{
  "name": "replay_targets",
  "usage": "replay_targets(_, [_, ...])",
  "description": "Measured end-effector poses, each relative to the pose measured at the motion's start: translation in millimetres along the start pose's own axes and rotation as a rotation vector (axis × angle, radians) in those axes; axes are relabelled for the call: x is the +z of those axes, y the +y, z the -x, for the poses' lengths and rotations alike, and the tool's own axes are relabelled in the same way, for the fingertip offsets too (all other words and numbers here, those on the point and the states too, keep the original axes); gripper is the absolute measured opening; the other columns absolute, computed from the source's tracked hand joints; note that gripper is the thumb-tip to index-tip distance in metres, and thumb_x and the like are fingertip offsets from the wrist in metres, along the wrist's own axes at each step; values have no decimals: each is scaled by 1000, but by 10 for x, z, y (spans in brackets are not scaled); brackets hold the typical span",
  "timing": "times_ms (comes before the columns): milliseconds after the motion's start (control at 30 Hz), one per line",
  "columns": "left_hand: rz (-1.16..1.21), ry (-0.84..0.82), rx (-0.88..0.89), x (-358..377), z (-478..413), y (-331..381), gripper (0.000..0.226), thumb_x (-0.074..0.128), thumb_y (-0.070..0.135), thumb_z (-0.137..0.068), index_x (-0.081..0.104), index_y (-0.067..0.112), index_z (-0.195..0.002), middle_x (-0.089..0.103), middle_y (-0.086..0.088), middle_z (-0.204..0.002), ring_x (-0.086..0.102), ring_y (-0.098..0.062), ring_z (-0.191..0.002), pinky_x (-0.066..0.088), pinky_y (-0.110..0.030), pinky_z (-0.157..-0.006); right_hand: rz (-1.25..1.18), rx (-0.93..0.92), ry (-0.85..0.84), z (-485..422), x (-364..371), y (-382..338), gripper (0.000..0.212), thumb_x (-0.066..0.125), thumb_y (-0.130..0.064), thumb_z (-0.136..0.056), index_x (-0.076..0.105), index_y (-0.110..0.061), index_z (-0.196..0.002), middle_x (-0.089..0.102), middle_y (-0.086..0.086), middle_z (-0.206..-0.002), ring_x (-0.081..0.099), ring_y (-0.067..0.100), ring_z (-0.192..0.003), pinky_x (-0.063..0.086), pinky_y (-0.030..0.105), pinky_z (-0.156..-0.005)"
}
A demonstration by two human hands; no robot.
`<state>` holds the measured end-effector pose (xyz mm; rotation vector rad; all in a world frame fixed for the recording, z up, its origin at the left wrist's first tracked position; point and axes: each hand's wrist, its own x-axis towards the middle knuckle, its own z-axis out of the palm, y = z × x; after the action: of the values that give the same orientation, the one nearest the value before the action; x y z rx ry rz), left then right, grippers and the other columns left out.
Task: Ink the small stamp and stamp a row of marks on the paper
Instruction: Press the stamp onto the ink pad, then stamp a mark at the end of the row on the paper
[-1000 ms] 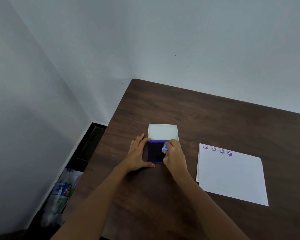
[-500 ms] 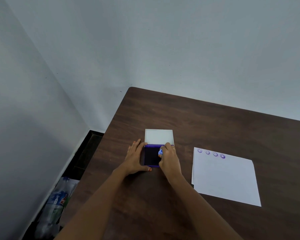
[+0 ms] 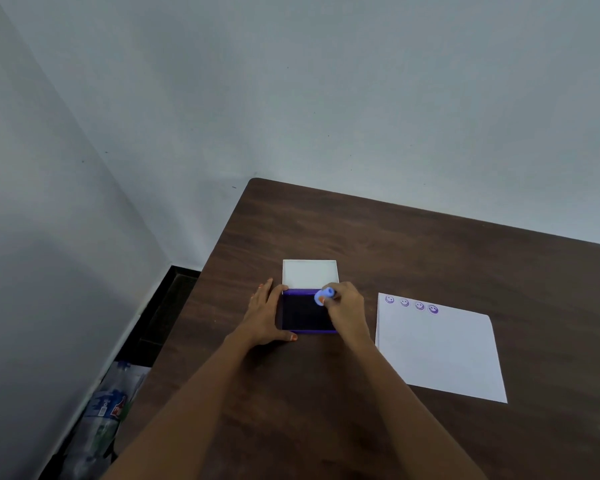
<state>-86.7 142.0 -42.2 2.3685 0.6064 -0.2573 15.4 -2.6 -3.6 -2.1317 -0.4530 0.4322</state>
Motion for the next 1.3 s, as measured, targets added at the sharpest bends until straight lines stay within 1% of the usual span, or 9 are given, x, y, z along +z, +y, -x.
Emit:
replay_targets(133, [-84,1,29,-26,-22,34,103,78,42,-62,13,26,-140,-5,-7,-155,-5,-29,-141,3,-48,-114,-422,255,-35,-49,-164,63,27,60,-14,-84,60,-4,-109,63,15,-114,58,27,-106,51,39,-89])
replay_targets(200, [-152,-3,76,-39,-44,69,107,78,43,-61,8,26,-141,-8,-8,-154,-8,-30,-141,-4,-49,-113,-712,369,-97,-65,-257,91,29,55,-12,-87,55,-3,-115,61,15,-116,56,26,-110,53,32,-82])
replay_targets(300, [-243,-27,123,-50,-87,126,114,78,45,-61,-1,25,-142,-13,-8,-154,-14,-30,-140,-10,-51,-111,-1136,467,-139,-31,-403,99,20,48,-8,-90,56,-5,-108,70,7,-95,65,16,-91,56,20,-65])
replay_targets(400, [-298,-63,148,-49,-130,181,117,77,46,-61,-4,26,-142,-16,-8,-153,-18,-30,-139,-13,-52,-110,-1351,517,-162,23,-491,125,14,47,-6,-90,61,-8,-91,76,2,-70,71,9,-68,57,18,-58])
replay_targets(600, [-403,-60,240,-35,-186,338,116,76,47,-61,-4,25,-142,-16,-8,-153,-20,-29,-139,-17,-54,-107,-1456,509,-113,122,-598,194,13,47,-1,-88,60,-5,-86,75,4,-69,71,11,-65,57,20,-58])
replay_targets(833, [-460,-74,324,137,-246,701,111,74,48,-65,-2,25,-142,-11,-7,-154,-18,-28,-140,-18,-53,-107,-1489,509,-55,259,-790,301,13,47,-1,-88,57,-4,-95,62,11,-95,62,17,-80,57,22,-59])
replay_targets(967, [-463,-79,363,280,-283,891,106,72,48,-67,0,29,-142,-10,-5,-155,-16,-28,-140,-19,-53,-105,-1528,464,-87,345,-962,371,20,43,-3,-89,55,0,-105,60,11,-94,60,16,-77,57,21,-63])
replay_targets(1100, [-463,-79,405,430,-325,1018,103,72,47,-68,2,30,-142,-7,-4,-155,-15,-27,-141,-20,-51,-103,-1550,441,-110,428,-1162,433,24,43,-5,-89,66,-1,-93,61,11,-89,58,15,-76,57,20,-65])
replay_targets(1300, [-481,-80,425,622,-393,1193,101,72,46,-68,5,29,-142,-4,-2,-155,-13,-26,-141,-21,-49,-101,-1574,473,-61,502,-1398,579,20,41,-8,-92,59,-1,-99,55,11,-88,52,14,-77,56,20,-65])
